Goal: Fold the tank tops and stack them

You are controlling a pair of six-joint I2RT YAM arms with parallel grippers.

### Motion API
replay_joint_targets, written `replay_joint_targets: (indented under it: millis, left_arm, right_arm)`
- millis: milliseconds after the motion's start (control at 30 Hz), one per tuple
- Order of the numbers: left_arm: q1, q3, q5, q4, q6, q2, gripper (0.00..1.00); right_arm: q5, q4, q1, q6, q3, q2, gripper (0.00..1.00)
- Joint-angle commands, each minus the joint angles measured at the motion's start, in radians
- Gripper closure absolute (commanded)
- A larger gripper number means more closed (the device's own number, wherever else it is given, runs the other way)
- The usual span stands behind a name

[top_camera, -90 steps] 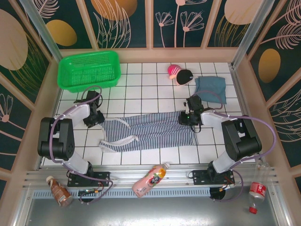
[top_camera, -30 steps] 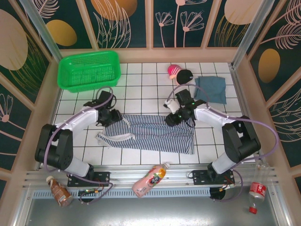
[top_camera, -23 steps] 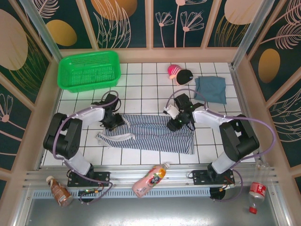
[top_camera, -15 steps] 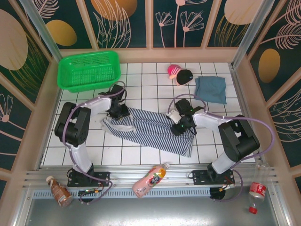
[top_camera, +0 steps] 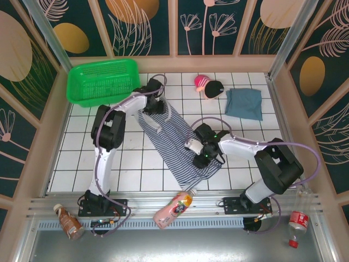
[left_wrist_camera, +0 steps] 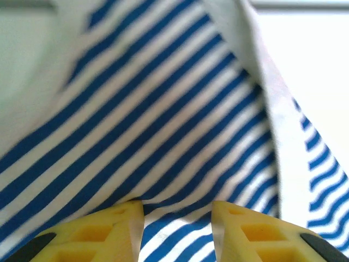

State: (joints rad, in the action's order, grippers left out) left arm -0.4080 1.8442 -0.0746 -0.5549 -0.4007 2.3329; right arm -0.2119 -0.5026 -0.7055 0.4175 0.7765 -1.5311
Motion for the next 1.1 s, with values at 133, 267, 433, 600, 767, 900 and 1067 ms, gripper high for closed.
replay_joint_targets:
  millis: [133,267,433,600,767,900,1067]
  left_arm:
    - [0.002,0.275,0.005,-0.016,0.109,0.185,0.6]
    - [0.002,0.347,0.022,0.024,0.11,0.232,0.59]
    - [0.002,0.355,-0.017,0.089,0.122,0.24,0.55]
    - [0.001,0.345,-0.071,0.136,0.107,0.198,0.49]
    - [0.001,0.319,-0.126,0.128,0.105,0.108,0.42]
    - [0.003,0.241,-0.163,0.12,0.098,0.001,0.38]
    - [0.001,0.052,-0.195,0.131,0.093,-0.165,0.37]
  right_arm:
    - [-0.064,0.025,-0.023,-0.022,0.056,-0.028,0.62]
    - [-0.075,0.026,-0.001,-0.001,0.102,0.008,0.59]
    - [0.001,0.003,-0.02,0.108,0.044,0.084,0.51]
    - [-0.003,0.055,-0.065,0.248,-0.072,0.222,0.43]
    - [0.03,0.124,-0.121,0.318,-0.172,0.279,0.37]
    - [0.043,0.2,-0.159,0.361,-0.183,0.232,0.36]
    - [0.071,0.288,-0.205,0.391,-0.189,0.182,0.35]
